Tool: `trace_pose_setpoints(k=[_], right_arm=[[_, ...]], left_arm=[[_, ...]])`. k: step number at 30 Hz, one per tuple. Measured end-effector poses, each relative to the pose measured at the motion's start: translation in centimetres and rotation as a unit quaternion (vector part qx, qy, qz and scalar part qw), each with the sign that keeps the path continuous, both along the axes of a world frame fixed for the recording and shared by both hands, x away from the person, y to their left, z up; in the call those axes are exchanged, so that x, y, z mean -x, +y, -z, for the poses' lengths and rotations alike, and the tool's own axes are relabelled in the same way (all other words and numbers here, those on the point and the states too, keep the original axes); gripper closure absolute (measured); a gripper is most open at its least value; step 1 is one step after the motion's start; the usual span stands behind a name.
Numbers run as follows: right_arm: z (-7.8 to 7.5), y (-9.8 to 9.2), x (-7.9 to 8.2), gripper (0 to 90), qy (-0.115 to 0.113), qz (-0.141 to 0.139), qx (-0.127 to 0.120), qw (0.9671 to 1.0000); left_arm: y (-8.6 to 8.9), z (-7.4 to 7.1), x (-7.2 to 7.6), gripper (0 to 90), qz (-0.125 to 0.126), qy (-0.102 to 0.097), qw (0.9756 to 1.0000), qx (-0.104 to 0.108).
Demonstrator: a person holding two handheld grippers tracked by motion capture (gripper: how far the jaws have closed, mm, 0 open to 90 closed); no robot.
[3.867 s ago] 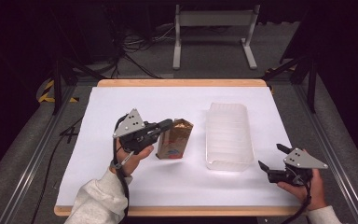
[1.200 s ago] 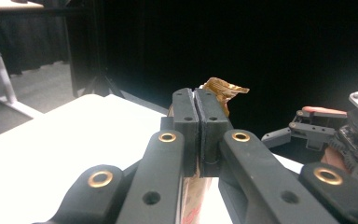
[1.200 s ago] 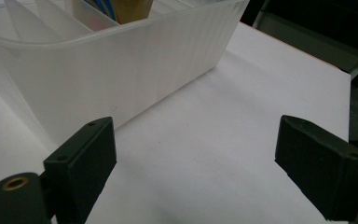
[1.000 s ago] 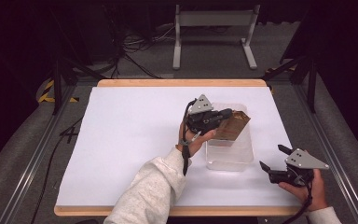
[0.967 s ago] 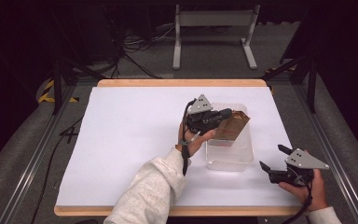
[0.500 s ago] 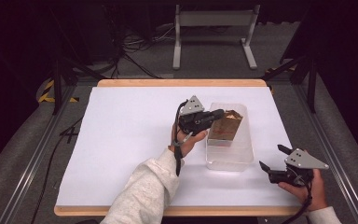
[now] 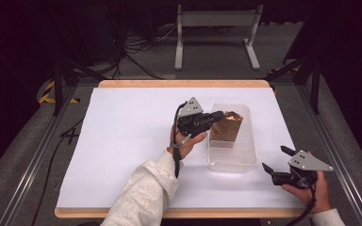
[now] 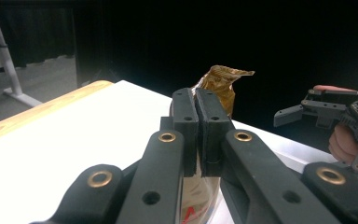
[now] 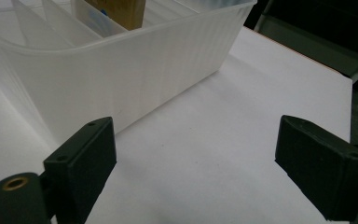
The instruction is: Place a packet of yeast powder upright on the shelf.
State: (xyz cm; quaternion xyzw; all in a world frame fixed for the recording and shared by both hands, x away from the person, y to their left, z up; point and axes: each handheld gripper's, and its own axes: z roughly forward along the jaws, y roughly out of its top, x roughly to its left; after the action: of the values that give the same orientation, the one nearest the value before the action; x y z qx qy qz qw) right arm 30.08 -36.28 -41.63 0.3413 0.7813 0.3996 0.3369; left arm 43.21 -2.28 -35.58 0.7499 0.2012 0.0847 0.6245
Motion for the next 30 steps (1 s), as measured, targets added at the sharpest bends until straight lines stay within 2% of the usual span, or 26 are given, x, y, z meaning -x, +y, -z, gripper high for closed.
trace_pose_setpoints(k=[15, 22, 25, 30], right_arm=[[0.11, -0.03, -0.07, 13.1, 0.003, 0.001, -0.001, 1.0000], [0.19, -0.09, -0.14, 13.1, 0.005, 0.001, 0.000, 1.0000], [0.18, -0.06, -0.13, 13.1, 0.005, 0.000, -0.001, 1.0000], [0.22, -0.04, -0.15, 13.1, 0.006, 0.000, -0.001, 1.0000]], left_arm=[[0.15, 0.31, -0.14, 85.4, 0.003, -0.001, 1.0000, -0.001], [0.09, 0.05, 0.22, 83.9, 0.003, -0.017, 0.9996, -0.021], [0.08, 0.03, 0.21, 83.0, 0.004, -0.015, 0.9996, -0.021], [0.30, -0.02, 0.11, 77.1, 0.007, -0.014, 0.9996, -0.022]])
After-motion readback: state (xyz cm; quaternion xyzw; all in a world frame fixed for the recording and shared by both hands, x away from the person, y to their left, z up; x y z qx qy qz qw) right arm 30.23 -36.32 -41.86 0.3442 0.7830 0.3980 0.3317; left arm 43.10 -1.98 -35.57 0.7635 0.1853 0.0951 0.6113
